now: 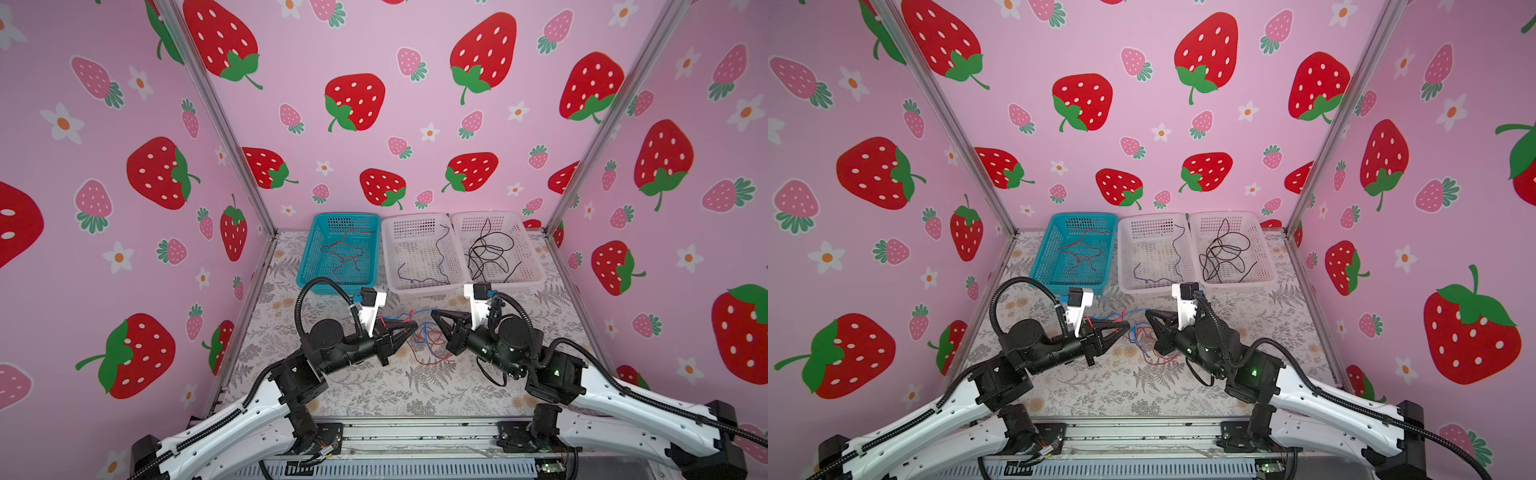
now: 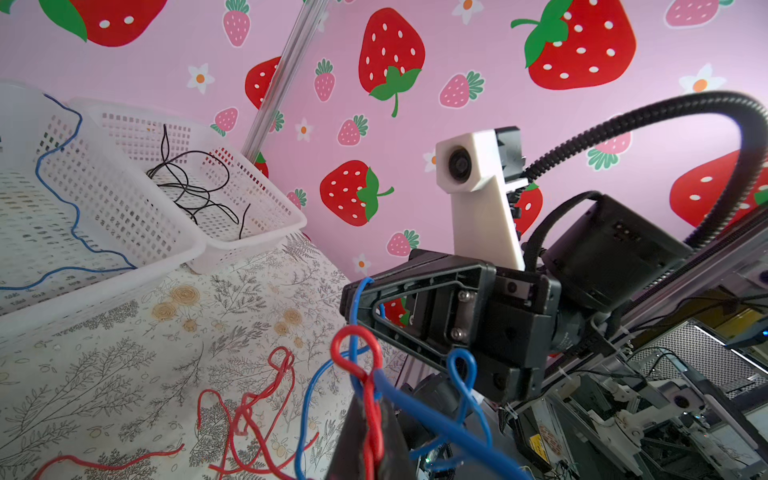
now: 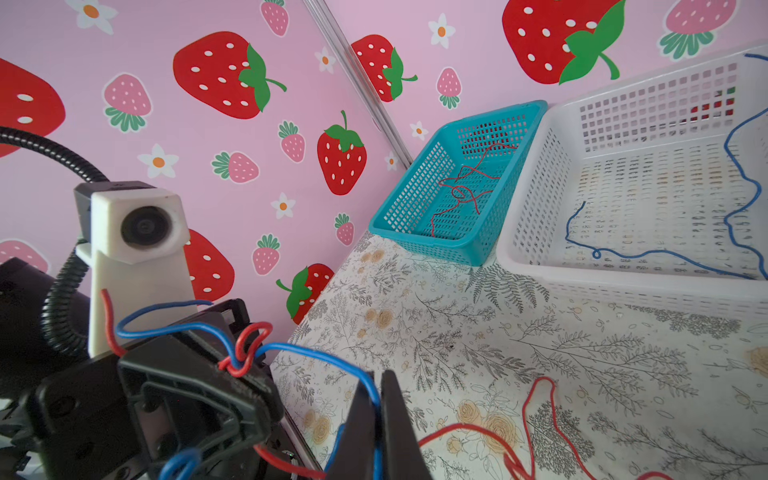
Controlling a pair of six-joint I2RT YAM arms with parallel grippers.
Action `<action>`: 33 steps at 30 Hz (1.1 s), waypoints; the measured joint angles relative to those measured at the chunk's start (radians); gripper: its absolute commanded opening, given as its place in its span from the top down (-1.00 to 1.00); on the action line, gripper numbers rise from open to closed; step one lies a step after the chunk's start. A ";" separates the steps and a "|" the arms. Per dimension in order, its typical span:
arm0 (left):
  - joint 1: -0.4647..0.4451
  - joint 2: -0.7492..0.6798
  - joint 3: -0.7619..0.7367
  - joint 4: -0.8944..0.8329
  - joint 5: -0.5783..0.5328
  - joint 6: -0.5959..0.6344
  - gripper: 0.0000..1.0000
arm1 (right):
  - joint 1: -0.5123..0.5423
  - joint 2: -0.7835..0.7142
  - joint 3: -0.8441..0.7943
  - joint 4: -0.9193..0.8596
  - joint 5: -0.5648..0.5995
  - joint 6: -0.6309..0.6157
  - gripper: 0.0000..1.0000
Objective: Untangle the cables
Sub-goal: 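Pull the blue wire toward the white basket with the right gripper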
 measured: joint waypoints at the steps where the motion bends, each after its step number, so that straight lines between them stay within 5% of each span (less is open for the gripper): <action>1: 0.001 -0.001 0.000 -0.006 0.009 -0.007 0.35 | -0.002 0.000 0.000 0.010 -0.003 -0.004 1.00; 4: 0.000 -0.004 0.000 -0.019 0.021 -0.026 -0.03 | -0.008 0.000 0.000 0.039 -0.026 -0.016 1.00; 7: 0.003 -0.013 0.000 -0.032 0.022 -0.023 -0.05 | -0.017 -0.002 0.000 0.065 -0.048 -0.014 1.00; 10: 0.003 -0.018 0.000 -0.032 0.022 -0.024 0.17 | -0.018 -0.008 0.000 0.073 -0.063 -0.006 1.00; 15: 0.003 -0.018 -0.001 -0.024 0.020 -0.023 0.27 | -0.019 -0.011 0.000 0.072 -0.078 0.009 1.00; 23: 0.002 -0.017 -0.002 0.011 0.005 -0.019 1.00 | -0.023 -0.020 0.000 0.056 -0.084 0.024 1.00; 33: 0.000 -0.031 -0.026 0.002 0.041 -0.063 1.00 | -0.033 -0.018 0.010 -0.015 -0.059 -0.058 1.00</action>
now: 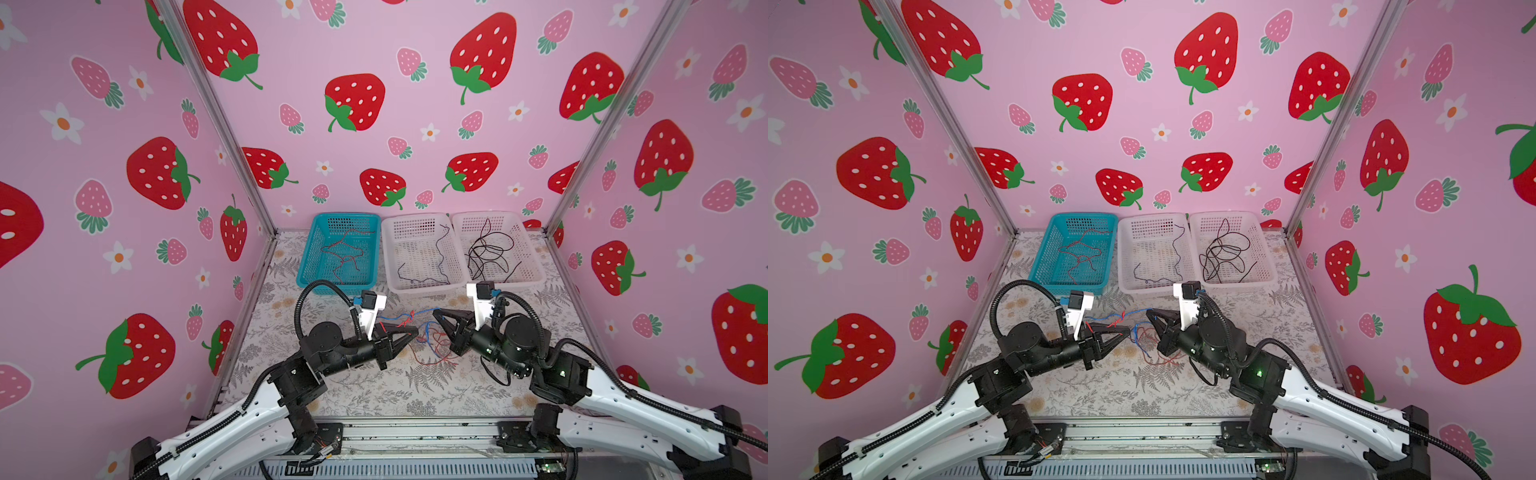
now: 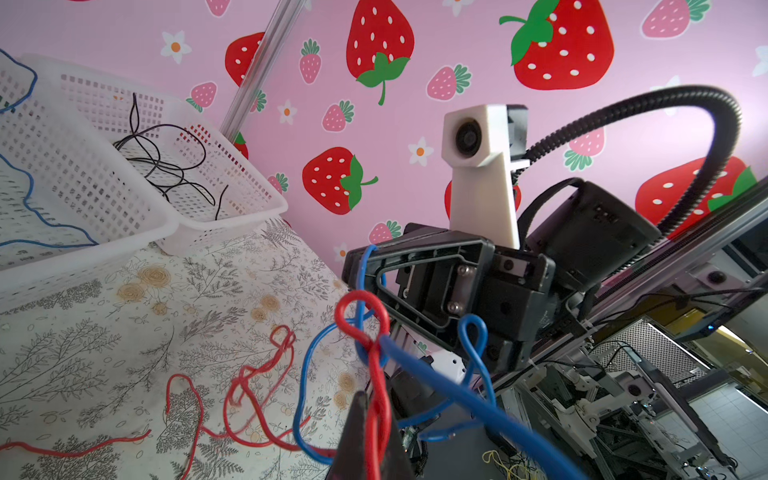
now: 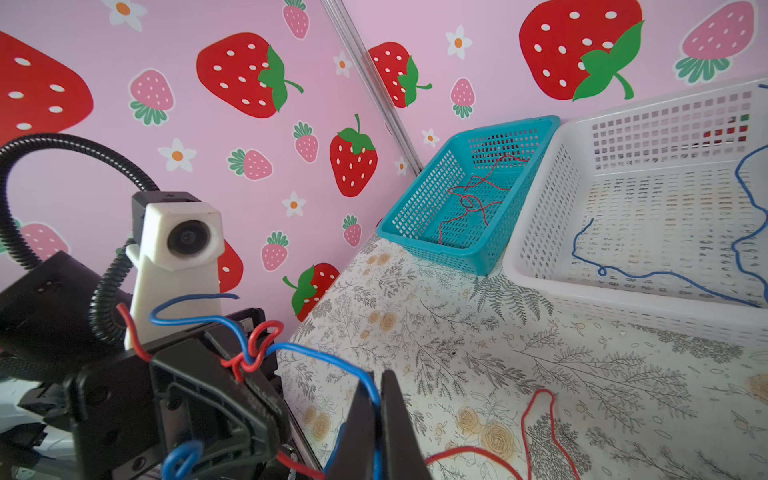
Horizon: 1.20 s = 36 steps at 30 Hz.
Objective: Untangle the cables
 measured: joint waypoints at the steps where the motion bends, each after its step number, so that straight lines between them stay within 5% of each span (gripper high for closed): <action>1: 0.000 -0.011 0.000 -0.012 0.000 -0.004 1.00 | -0.017 0.010 0.000 0.000 -0.029 -0.008 1.00; 7: 0.002 -0.050 -0.001 -0.093 0.017 -0.039 1.00 | -0.167 0.037 -0.026 0.024 -0.324 -0.016 1.00; 12: 0.002 -0.079 -0.002 -0.180 0.043 -0.042 -0.03 | -0.223 0.031 -0.065 0.083 -0.484 -0.016 1.00; 14: 0.002 -0.093 -0.001 -0.211 0.046 -0.036 -0.21 | -0.229 0.018 -0.066 0.095 -0.507 -0.012 1.00; 18: 0.005 -0.206 0.005 -0.245 0.079 0.015 -0.44 | -0.364 -0.028 -0.068 0.073 -0.309 0.038 1.00; 29: 0.005 -0.340 -0.200 -0.172 -0.012 0.135 -0.54 | -0.378 -0.090 -0.015 0.021 -0.232 0.238 1.00; 36: -0.001 -0.143 -0.246 0.055 -0.091 0.277 -0.54 | -0.378 -0.091 -0.013 0.068 -0.316 0.361 1.00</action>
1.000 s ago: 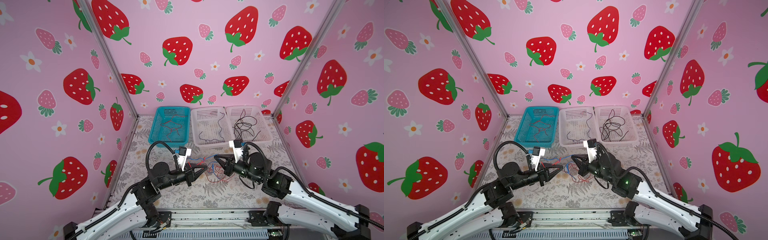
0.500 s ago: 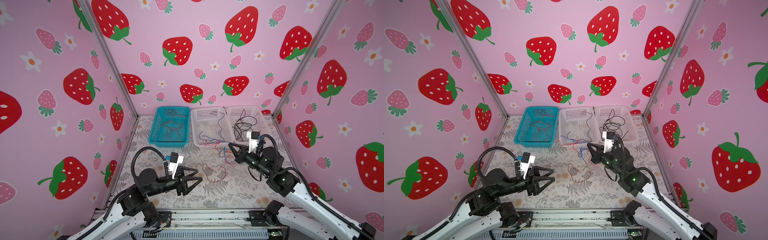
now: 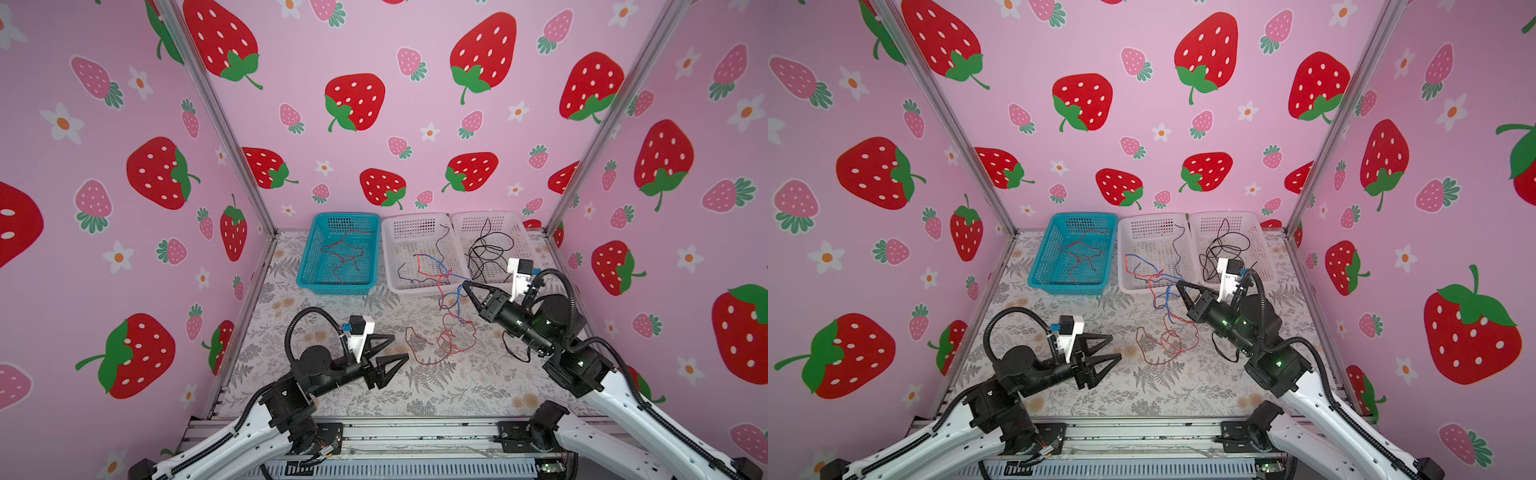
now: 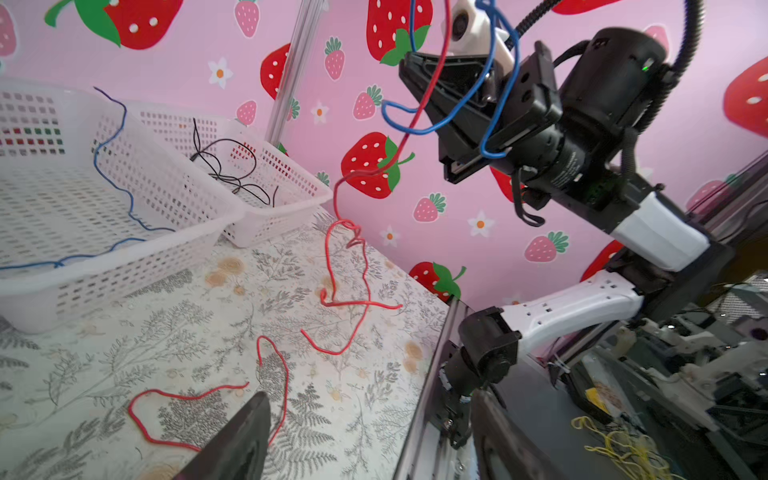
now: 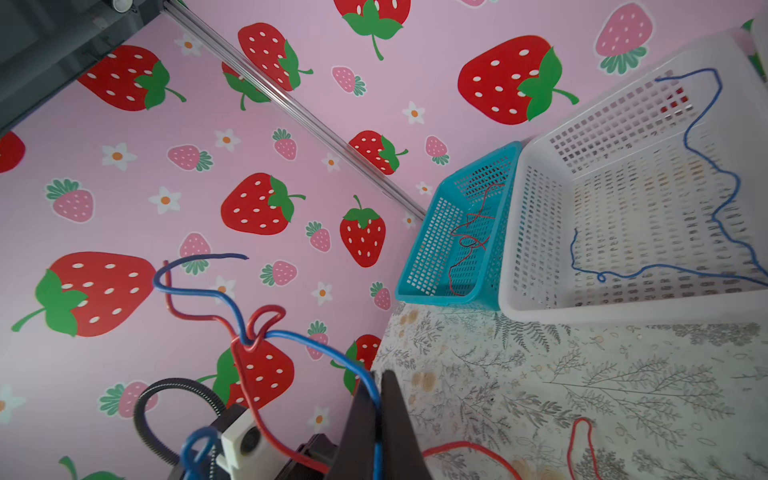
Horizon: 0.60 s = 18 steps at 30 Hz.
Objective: Untangle the cables
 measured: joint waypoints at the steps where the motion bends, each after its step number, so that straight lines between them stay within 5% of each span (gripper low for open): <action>1: -0.002 0.045 0.000 0.034 -0.008 0.024 -0.54 | 0.000 0.001 0.000 0.010 -0.013 0.016 1.00; 9: -0.026 0.340 0.057 0.290 -0.069 0.173 -0.57 | 0.000 -0.002 0.022 0.053 -0.092 0.092 1.00; 18: -0.031 0.491 0.192 0.504 -0.116 0.230 -0.55 | 0.021 -0.005 0.022 0.094 -0.137 0.122 1.00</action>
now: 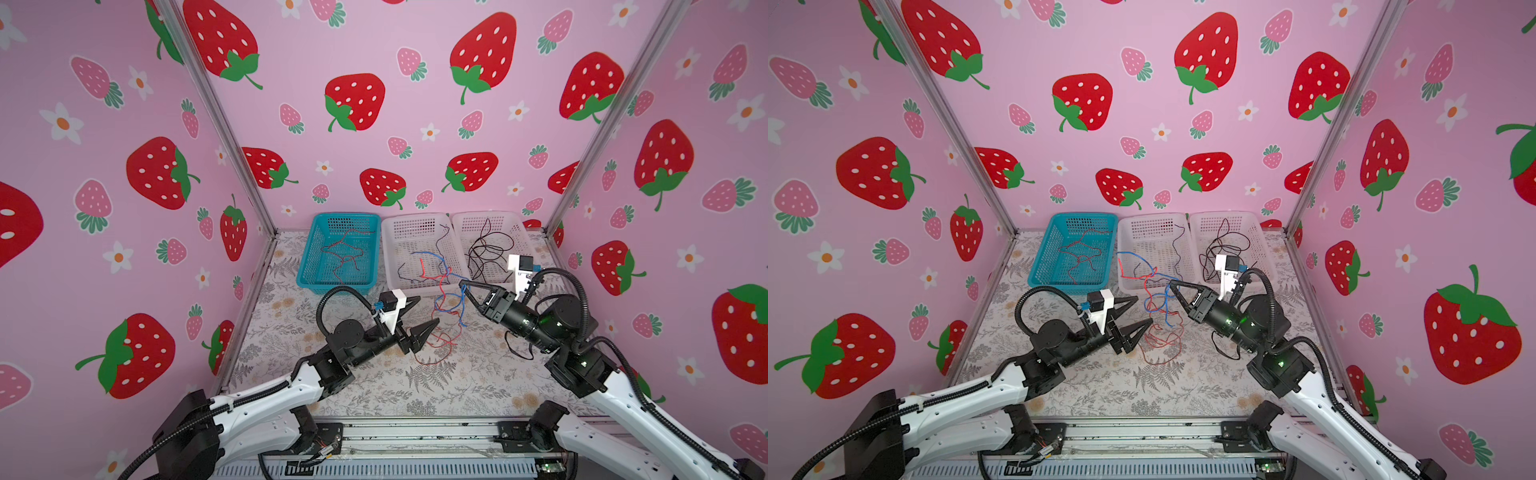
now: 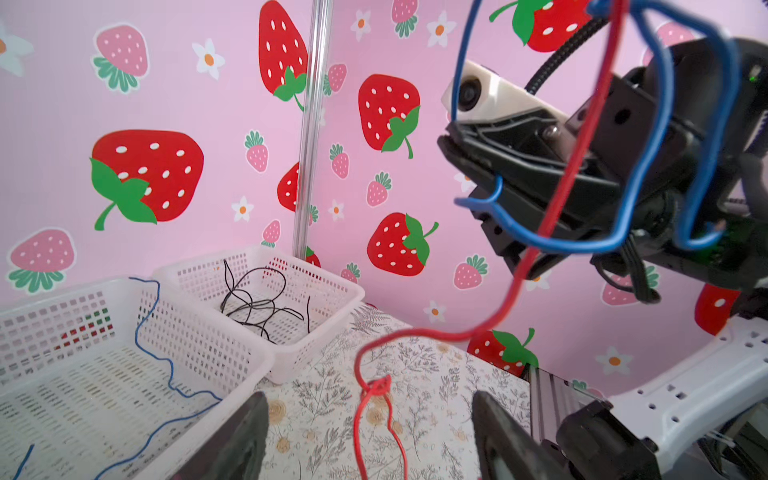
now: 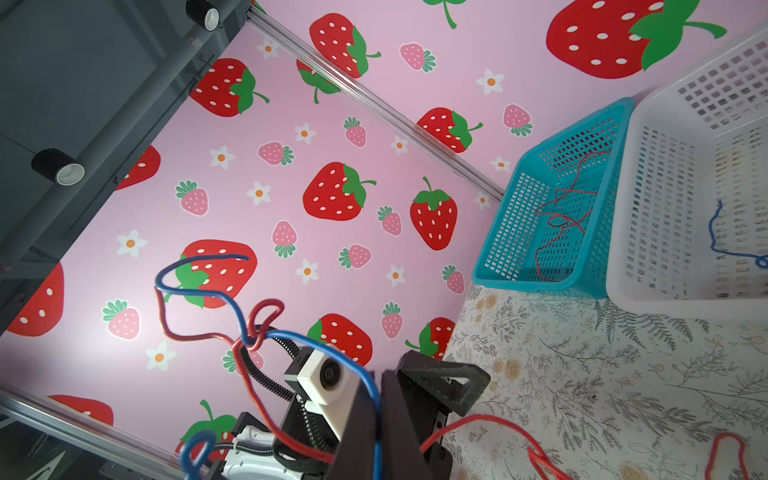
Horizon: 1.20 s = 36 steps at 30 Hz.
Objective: Untangle the cables
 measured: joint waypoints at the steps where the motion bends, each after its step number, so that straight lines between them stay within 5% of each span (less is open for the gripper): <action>1: 0.000 0.016 0.011 0.009 -0.005 0.003 -0.53 | 0.006 0.000 0.000 0.005 -0.001 0.000 1.00; 7: -0.001 0.082 0.042 0.035 -0.007 0.003 -0.30 | 0.034 -0.006 0.000 0.024 -0.007 0.002 1.00; 12: 0.000 0.087 0.047 0.036 -0.006 0.005 0.18 | 0.051 -0.007 0.000 0.031 -0.008 0.002 1.00; 18: 0.000 0.067 0.048 0.015 0.023 -0.008 1.00 | 0.057 -0.021 -0.001 0.024 0.018 -0.007 1.00; 25: 0.000 -0.053 0.032 -0.079 0.125 -0.112 1.00 | 0.048 -0.022 -0.012 -0.016 0.143 -0.096 1.00; 36: 0.001 -0.462 -0.084 -0.264 0.244 -0.368 1.00 | -0.088 0.129 -0.103 -0.088 0.194 -0.267 1.00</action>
